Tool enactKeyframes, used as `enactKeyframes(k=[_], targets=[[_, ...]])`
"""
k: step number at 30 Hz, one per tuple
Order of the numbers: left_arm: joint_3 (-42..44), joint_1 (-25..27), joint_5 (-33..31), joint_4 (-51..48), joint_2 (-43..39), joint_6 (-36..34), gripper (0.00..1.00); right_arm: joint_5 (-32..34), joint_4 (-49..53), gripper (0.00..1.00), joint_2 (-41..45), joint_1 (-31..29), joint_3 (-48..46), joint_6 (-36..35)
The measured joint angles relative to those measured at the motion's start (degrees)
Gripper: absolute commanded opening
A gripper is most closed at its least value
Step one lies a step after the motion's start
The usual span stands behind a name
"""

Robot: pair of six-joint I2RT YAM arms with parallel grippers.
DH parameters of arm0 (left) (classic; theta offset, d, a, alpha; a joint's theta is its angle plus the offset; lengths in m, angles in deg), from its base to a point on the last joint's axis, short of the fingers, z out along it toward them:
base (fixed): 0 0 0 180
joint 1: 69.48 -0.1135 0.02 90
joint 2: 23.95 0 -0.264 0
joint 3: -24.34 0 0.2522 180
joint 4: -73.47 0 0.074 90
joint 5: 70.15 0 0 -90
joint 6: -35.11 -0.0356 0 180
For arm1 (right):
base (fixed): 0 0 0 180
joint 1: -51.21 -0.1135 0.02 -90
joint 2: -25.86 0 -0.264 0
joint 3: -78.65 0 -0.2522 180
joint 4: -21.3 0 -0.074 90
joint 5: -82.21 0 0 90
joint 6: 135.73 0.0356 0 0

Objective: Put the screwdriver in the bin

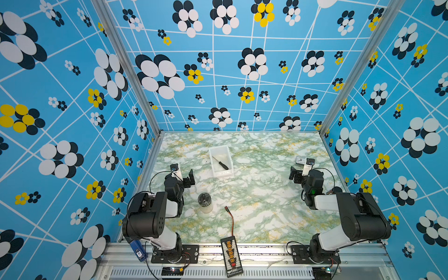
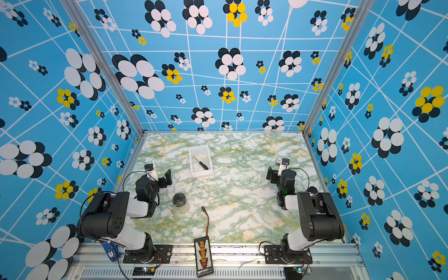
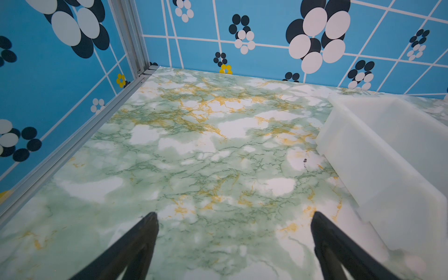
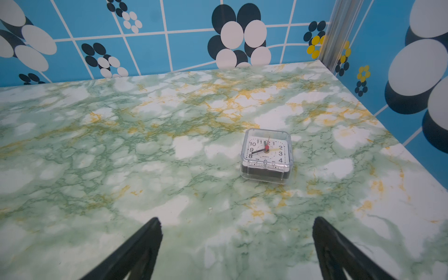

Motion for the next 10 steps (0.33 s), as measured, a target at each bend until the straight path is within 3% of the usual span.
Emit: enactKeyframes(k=[10], targets=[[0.02, 0.00, -0.85, 2.45, 0.00, 0.00, 0.99, -0.33, 0.02, 0.99, 0.00, 0.02, 0.00, -0.31]])
